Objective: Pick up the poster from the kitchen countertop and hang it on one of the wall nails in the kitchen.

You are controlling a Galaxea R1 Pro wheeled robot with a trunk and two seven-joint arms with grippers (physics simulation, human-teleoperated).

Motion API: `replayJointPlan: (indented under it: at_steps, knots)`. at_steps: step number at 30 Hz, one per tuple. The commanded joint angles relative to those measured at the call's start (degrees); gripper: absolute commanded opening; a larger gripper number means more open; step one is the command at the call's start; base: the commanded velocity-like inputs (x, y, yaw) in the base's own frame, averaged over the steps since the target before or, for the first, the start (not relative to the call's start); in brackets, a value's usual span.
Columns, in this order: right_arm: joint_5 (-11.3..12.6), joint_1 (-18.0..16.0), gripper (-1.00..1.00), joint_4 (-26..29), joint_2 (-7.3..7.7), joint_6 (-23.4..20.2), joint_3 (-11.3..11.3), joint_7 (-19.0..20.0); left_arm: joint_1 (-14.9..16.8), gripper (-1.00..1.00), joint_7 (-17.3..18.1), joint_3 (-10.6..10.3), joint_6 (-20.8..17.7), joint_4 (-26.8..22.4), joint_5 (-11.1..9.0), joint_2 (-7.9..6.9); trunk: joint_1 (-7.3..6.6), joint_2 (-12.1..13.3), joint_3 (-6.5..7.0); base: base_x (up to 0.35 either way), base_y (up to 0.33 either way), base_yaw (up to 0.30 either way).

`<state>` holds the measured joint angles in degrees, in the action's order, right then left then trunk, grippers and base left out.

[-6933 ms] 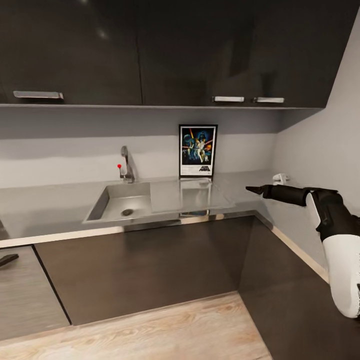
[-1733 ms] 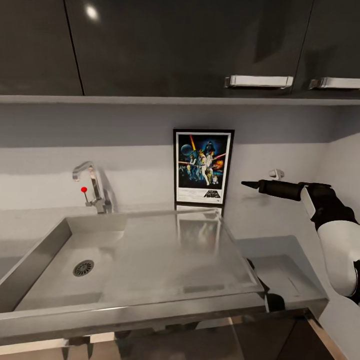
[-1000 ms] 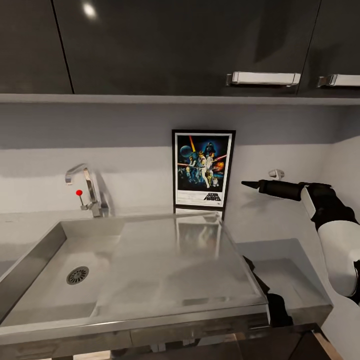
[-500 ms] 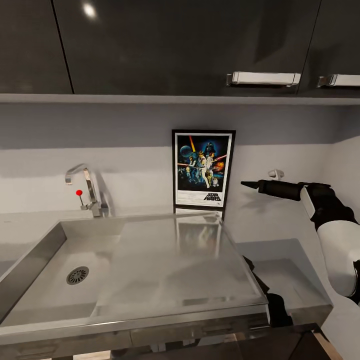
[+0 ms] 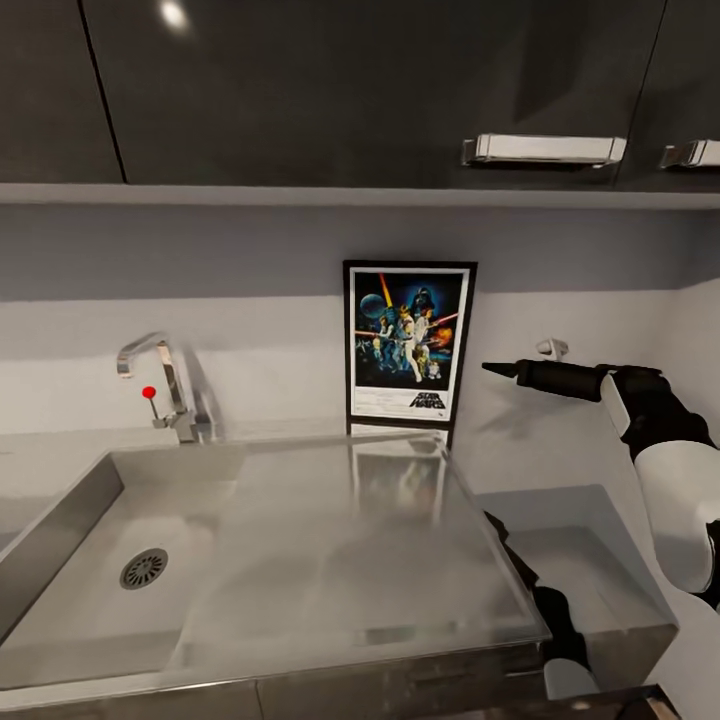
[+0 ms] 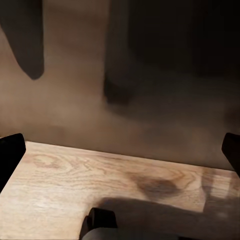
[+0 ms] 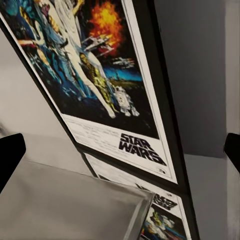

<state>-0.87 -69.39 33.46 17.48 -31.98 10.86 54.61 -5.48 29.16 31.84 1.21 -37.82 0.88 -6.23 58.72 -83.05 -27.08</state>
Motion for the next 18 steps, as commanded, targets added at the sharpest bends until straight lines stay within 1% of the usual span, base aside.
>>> replayJointPlan:
  at_steps: [1,18]
  knots:
    - [-0.1,0.0,1.0,0.0,-0.04,-0.5,0.2,0.2,1.0,1.0,0.1,0.2,0.2,-0.1,-0.8,0.03,0.01,0.0,-0.04,0.049,0.0,0.0]
    - [0.0,0.0,1.0,0.0,0.01,-0.5,0.5,0.3,1.0,1.0,0.1,0.2,0.2,-0.1,-0.8,-0.01,0.01,0.0,-0.04,0.035,0.0,0.0]
